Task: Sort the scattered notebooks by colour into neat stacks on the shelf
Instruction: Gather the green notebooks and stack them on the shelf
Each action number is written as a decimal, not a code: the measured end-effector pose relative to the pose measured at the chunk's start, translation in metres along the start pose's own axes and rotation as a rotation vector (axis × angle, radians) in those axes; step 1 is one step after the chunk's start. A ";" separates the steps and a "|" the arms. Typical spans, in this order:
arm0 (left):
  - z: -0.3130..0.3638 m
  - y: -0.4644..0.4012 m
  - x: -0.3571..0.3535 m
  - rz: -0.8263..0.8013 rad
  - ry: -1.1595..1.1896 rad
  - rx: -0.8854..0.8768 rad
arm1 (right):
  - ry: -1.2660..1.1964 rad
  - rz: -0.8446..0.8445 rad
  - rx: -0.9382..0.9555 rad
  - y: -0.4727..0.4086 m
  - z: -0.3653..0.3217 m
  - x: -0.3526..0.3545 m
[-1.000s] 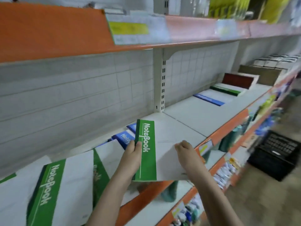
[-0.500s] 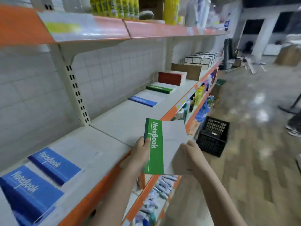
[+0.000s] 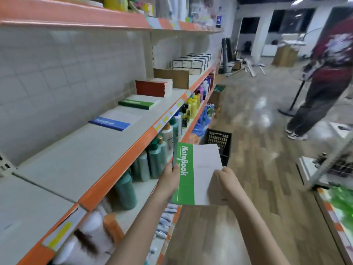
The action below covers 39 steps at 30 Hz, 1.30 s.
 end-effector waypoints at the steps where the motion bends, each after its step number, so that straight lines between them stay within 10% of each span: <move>1: 0.004 -0.006 -0.008 -0.009 0.002 -0.005 | -0.004 0.004 0.000 -0.006 0.001 0.006; 15: 0.071 -0.146 -0.094 -0.198 -0.005 -0.064 | 0.022 0.109 -0.001 -0.145 -0.032 0.054; 39: 0.145 -0.367 -0.015 0.218 0.000 -0.005 | 0.024 -0.225 0.157 -0.390 -0.166 -0.070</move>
Point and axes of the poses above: each hand's wrist, its own y-axis away from the middle knuckle, its own x-axis out of the back of the hand, z = x × y, the point moved 9 cm from there along -y, towards the middle knuckle, and after that the axes turned 8 degrees about -y, right-handed, at the moved point
